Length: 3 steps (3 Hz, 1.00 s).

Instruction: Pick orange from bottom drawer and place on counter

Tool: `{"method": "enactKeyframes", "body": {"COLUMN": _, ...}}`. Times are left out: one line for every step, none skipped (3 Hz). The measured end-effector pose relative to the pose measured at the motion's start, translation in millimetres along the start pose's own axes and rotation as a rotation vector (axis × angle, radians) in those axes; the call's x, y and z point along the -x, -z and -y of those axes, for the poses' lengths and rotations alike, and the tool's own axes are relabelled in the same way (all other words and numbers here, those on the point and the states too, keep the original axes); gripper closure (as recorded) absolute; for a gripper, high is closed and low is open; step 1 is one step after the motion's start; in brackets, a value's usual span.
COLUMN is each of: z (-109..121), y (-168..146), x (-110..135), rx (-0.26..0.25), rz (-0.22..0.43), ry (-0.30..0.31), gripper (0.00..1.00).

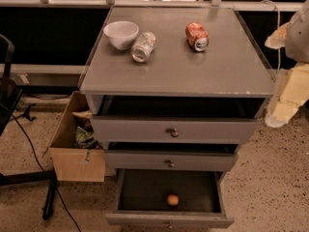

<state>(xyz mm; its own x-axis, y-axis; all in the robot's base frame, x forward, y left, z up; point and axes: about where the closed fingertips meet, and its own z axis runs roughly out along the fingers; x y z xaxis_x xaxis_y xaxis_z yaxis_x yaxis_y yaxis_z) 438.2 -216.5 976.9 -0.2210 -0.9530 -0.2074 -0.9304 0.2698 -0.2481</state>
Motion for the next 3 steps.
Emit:
{"method": "enactKeyframes", "body": {"z": 0.0, "y": 0.0, "x": 0.0, "rx": 0.000, "rz": 0.000, "ry": 0.000, "gripper": 0.00}}
{"method": "enactKeyframes", "body": {"z": -7.4, "y": -15.2, "x": -1.1, "rx": 0.001, "rz": 0.017, "ry": -0.023, "gripper": 0.00}}
{"method": "enactKeyframes", "body": {"z": -29.9, "y": -53.0, "x": 2.6, "rx": 0.005, "rz": 0.054, "ry": -0.062, "gripper": 0.00}}
